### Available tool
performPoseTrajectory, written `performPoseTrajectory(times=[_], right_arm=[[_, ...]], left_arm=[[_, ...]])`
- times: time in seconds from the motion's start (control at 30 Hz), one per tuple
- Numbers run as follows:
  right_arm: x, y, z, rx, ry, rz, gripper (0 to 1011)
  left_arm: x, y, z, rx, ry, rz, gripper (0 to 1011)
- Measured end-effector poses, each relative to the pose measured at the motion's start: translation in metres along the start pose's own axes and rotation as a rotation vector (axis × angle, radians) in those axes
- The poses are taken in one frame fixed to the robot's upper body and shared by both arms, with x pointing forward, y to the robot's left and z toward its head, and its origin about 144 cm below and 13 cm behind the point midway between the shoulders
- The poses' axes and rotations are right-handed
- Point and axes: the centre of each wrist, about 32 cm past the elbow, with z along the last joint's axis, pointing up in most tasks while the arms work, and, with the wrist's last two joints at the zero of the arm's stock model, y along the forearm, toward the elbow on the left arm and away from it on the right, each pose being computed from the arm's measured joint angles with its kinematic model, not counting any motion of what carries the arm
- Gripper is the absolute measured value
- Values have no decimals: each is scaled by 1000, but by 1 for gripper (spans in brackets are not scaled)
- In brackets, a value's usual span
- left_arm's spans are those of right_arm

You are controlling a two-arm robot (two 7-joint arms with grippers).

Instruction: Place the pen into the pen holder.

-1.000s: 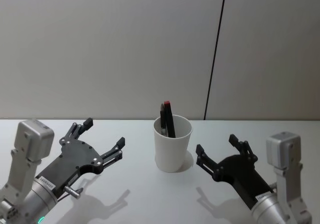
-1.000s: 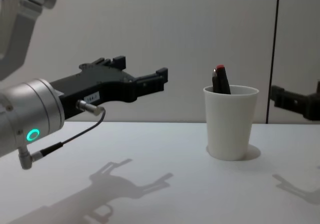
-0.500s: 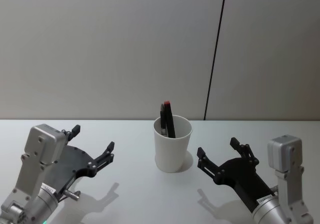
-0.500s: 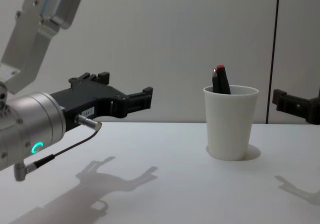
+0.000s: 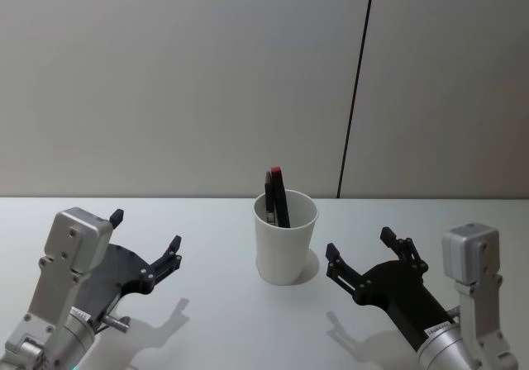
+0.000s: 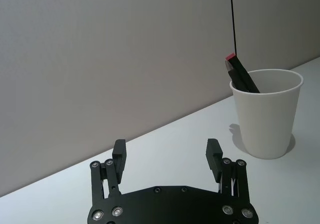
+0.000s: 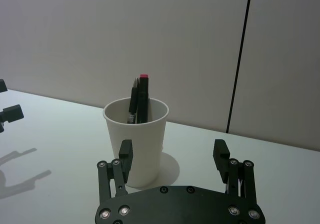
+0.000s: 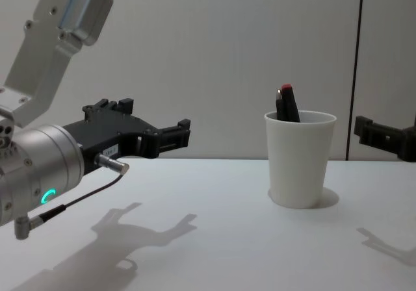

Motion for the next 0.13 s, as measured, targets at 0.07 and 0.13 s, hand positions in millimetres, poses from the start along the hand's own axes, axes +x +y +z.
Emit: performPoseTrajectory(times=[0.07,0.13], right_arm=[[0,0,0,0,0,0,1001],[0,0,0,0,0,0,1001]], left_arm=[[0,0,0,0,0,0,1003],[0,0,0,0,-1,1,1003]])
